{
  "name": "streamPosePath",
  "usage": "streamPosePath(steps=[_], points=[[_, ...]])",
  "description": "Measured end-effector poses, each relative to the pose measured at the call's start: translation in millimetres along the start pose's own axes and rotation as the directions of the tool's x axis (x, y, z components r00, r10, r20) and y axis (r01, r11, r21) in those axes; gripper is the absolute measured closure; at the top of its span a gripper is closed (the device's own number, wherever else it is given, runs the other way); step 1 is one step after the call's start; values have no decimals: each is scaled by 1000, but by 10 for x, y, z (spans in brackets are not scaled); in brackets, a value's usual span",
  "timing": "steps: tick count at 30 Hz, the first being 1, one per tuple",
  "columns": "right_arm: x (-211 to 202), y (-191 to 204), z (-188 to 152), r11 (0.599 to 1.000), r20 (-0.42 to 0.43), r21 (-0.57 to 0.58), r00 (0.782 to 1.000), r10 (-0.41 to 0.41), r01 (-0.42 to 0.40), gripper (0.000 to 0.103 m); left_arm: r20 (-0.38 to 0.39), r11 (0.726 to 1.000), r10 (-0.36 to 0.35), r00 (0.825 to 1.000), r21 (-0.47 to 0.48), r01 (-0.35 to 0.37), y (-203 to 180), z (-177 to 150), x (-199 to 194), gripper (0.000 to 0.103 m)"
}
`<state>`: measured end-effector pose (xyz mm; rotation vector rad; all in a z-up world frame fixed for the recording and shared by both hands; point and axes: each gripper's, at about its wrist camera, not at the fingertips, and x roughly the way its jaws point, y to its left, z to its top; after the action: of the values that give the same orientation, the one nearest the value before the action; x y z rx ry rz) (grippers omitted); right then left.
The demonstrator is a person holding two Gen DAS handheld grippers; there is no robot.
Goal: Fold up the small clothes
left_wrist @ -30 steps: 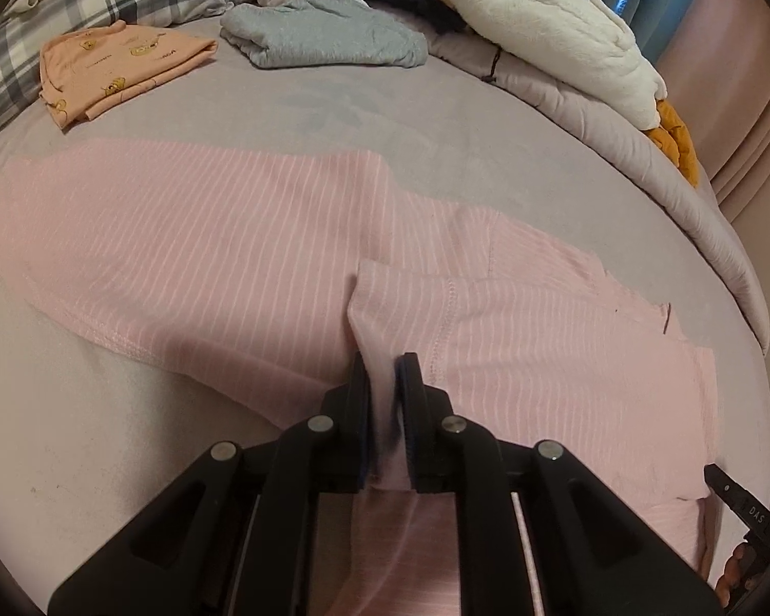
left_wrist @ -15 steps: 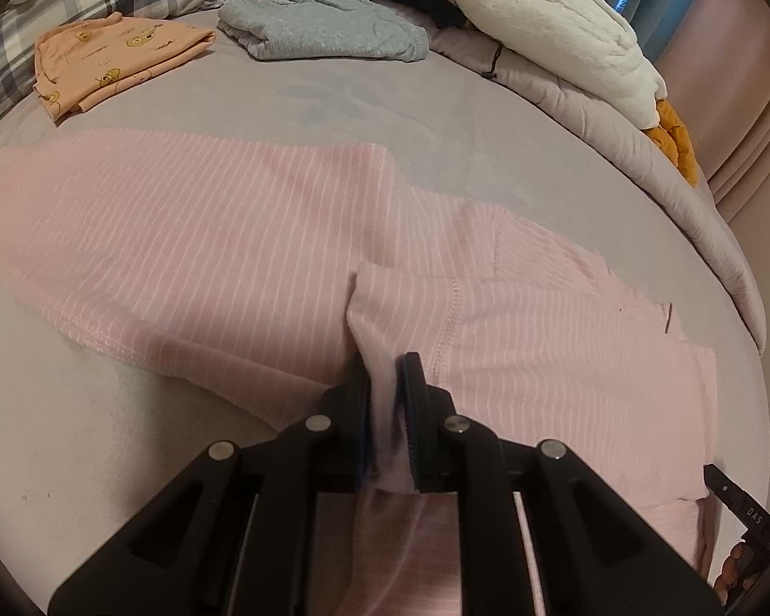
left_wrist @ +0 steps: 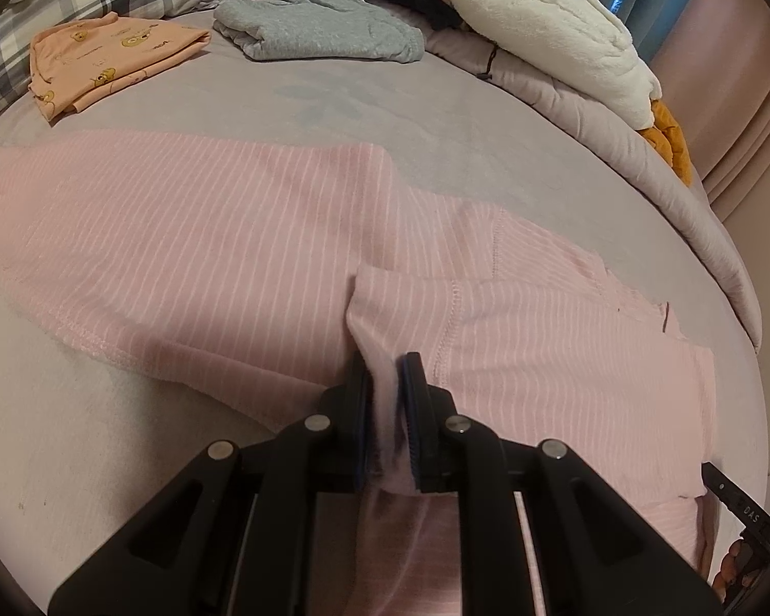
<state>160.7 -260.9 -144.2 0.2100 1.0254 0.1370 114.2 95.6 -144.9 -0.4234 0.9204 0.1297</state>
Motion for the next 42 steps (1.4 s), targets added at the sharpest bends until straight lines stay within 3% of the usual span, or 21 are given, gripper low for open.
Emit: streamPosePath(steps=[13,16,18,20,22,23,24,25,27,29,32,38,42], points=[[1,52,-17,999,11,-16,1000,-28,28,77,-2,999,-41,999,-24,41,35,-2,-32,87],[-9,57,-34,999,20,-18,999,-33,33,77,-11,999,-43,999,-7,43,10,12,-183,78],[-39,40,-54,1000,27,-12,999,-19,19,76,53,997,-77,996,24,76,8,23,-453,74],[-82,-14,-54,1000,25,14,1000,9,-9,74,124,995,-92,988,34,89,64,71,-721,54],[-191,-50,-41,999,22,32,1000,11,-11,62,200,998,-67,977,-8,70,204,158,-986,14],[-293,-48,-40,999,48,34,999,-3,1,57,255,996,-49,966,-54,64,340,231,-1157,11],[-408,-43,-43,999,84,36,996,-10,7,42,281,994,-40,959,-83,66,442,280,-1251,10],[-549,-36,-48,999,126,45,992,-10,4,26,298,990,-30,954,-124,70,580,354,-1346,8],[-807,-9,-72,997,190,72,982,9,-23,11,299,977,-15,954,-201,79,850,470,-1434,4],[-1070,75,-109,995,251,79,967,45,-67,10,311,963,-2,950,-254,85,1113,573,-1463,4],[-1319,201,-190,993,307,83,950,56,-85,6,298,942,83,951,-335,23,1433,642,-1426,4],[-1548,487,-292,996,384,82,922,-57,27,5,225,883,139,964,-470,-17,2029,522,-1184,5],[-1618,602,-359,993,418,113,905,-72,27,5,197,842,195,961,-536,-61,2320,481,-1104,5]])
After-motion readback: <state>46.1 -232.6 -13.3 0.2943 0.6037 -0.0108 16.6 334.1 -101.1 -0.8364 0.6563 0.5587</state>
